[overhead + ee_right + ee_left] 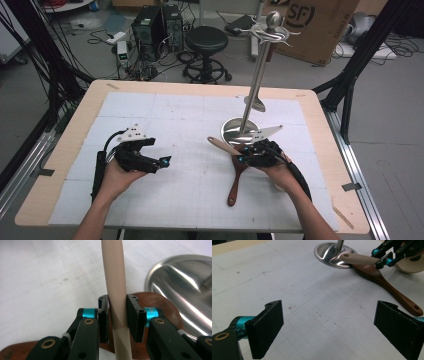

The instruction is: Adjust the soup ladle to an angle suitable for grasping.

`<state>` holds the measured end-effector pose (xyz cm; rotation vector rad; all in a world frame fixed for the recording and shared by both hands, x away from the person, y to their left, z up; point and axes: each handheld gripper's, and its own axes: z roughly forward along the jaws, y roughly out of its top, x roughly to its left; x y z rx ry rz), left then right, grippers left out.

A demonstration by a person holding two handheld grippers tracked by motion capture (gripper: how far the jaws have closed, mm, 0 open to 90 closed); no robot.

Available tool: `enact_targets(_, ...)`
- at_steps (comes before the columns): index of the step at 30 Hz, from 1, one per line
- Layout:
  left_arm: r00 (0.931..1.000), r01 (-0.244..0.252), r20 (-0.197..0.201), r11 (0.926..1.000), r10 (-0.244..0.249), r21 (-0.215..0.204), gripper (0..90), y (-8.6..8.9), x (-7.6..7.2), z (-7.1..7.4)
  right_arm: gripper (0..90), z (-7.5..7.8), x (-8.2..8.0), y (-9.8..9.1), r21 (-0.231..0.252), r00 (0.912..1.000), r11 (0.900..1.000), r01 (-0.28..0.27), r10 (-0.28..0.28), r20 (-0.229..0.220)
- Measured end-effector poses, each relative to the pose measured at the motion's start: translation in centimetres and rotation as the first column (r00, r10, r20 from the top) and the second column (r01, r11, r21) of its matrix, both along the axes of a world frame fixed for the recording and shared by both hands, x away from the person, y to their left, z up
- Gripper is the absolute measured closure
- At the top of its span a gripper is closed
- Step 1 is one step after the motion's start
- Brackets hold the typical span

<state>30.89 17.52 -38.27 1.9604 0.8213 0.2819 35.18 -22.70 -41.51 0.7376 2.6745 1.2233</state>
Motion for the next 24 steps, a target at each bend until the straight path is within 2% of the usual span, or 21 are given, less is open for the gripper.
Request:
enact_targets(4,0.9999,0.011,-0.005,0.9999,-0.011,-0.013,11.9,-0.2,0.0,0.0,73.5,0.2,-0.4,0.5,0.015,0.9999,0.9998,-0.014,0.014,0.001)
enact_targets(8,0.9993,0.035,-0.016,0.9994,-0.035,-0.003,15.7,-0.6,0.0,-0.1,73.5,0.4,-0.7,0.9,0.031,0.9994,0.999,-0.033,0.033,0.008)
enact_targets(13,0.9986,0.05,-0.018,0.9987,-0.05,-0.011,19.0,-1.0,-0.1,-0.1,73.5,0.9,-1.1,1.7,0.061,0.9981,0.9963,-0.06,0.059,0.019)
enact_targets(24,0.9959,0.09,-0.01,0.9956,-0.09,-0.025,22.8,-1.8,-0.3,0.0,73.5,1.5,-1.9,4.7,0.101,0.9911,0.986,-0.133,0.131,0.026)
